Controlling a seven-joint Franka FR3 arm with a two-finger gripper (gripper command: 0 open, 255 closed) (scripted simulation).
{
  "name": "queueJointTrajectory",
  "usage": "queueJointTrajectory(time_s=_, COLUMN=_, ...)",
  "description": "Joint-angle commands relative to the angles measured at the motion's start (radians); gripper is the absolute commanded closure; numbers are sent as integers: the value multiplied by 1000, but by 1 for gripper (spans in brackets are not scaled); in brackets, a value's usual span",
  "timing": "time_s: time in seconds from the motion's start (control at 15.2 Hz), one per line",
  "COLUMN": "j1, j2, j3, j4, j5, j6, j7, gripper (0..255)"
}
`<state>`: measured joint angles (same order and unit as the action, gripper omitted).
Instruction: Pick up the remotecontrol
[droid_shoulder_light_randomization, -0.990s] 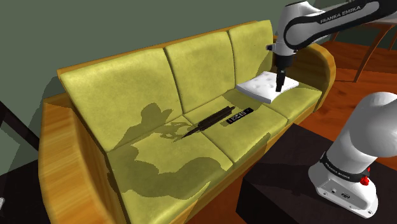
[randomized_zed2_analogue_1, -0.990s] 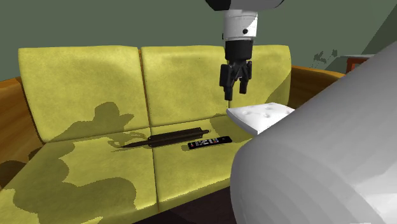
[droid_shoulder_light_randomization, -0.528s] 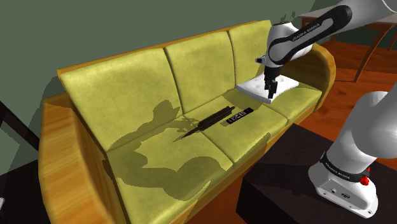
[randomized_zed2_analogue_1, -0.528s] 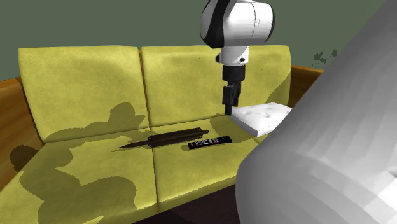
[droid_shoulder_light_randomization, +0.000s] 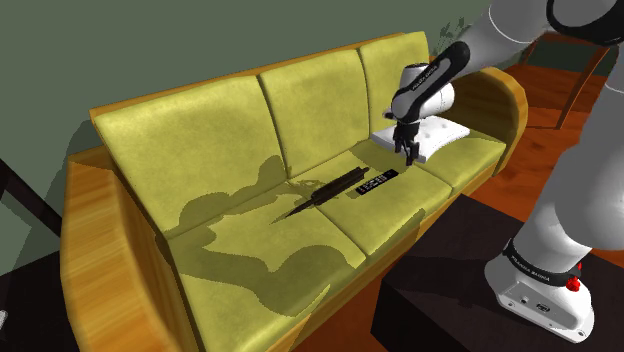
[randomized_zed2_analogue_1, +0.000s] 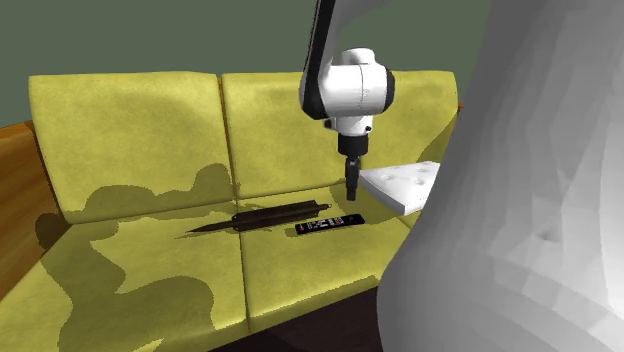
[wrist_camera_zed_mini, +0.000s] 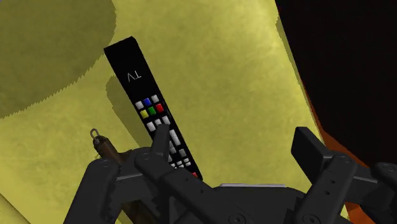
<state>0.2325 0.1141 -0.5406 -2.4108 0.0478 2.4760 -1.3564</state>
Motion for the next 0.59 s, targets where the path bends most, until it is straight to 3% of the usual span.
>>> queueJointTrajectory(time_s=0.0, j1=-14, j2=98, j3=30, j4=48, j5=84, j6=40, j7=-127, gripper=0)
queueJointTrajectory(time_s=0.26, j1=-74, j2=262, j3=123, j4=149, j5=190, j6=95, j7=-320, gripper=0)
queueJointTrajectory(time_s=0.53, j1=-135, j2=408, j3=218, j4=260, j5=237, j6=137, j7=-466, gripper=0)
